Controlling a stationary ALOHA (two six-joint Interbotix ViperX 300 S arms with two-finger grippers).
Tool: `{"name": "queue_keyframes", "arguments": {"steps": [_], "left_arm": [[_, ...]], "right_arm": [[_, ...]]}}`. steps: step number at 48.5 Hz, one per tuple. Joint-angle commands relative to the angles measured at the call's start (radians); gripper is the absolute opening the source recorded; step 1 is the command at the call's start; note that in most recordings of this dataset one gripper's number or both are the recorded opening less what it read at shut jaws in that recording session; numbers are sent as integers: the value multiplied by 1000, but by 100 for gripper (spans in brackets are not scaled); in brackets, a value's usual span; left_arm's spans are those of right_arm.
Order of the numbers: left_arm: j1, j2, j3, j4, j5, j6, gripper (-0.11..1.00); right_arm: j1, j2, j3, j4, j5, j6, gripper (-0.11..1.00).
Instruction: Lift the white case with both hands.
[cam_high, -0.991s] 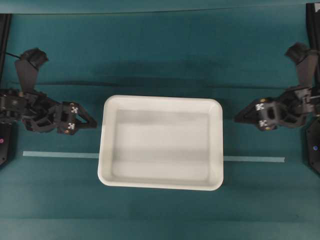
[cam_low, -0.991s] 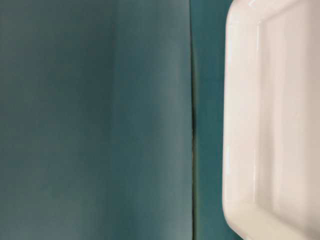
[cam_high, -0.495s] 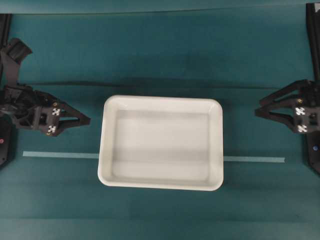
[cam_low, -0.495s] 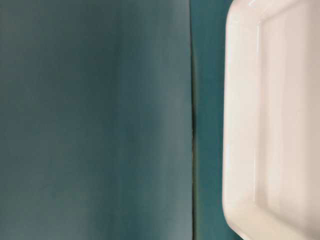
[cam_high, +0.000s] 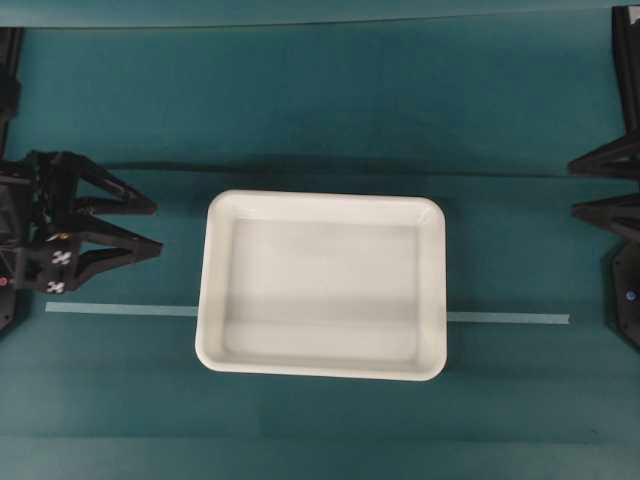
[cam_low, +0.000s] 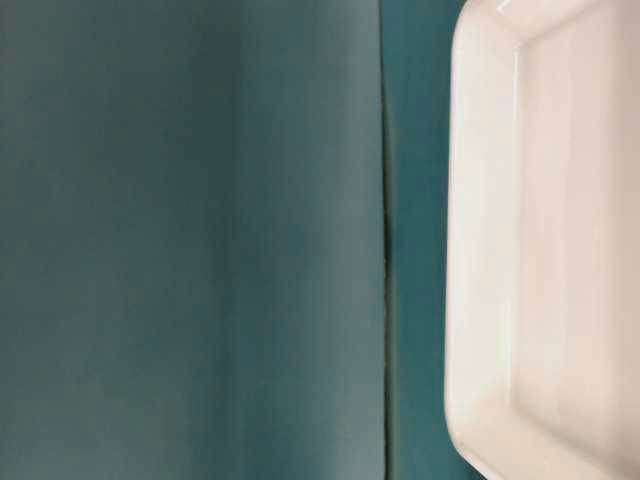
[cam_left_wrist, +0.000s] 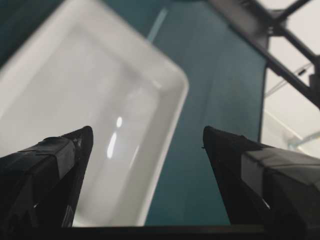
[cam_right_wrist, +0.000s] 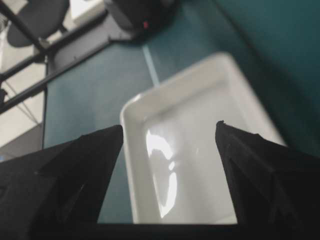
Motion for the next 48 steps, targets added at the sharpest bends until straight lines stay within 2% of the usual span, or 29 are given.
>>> {"name": "queue_keyframes", "arguments": {"steps": [1,7,13,25,48], "left_arm": [[-11,-12,-18,2,-52,84,94],[-15,-63,-15,2,-78,195,94],[-17,-124,-14,2,-77,235,94],[-18,-218,-14,3,-17,239,94],[-17,-236,-11,2,-6,244,94]], "right_arm": [[8,0,-28,-2,-8,-46,81],[14,-17,-35,-2,-23,-112,81],[15,-38,-44,-3,-43,-150,81],[15,-87,-67,-3,-38,-187,81],[15,-92,-66,-2,-46,-187,81]]}}
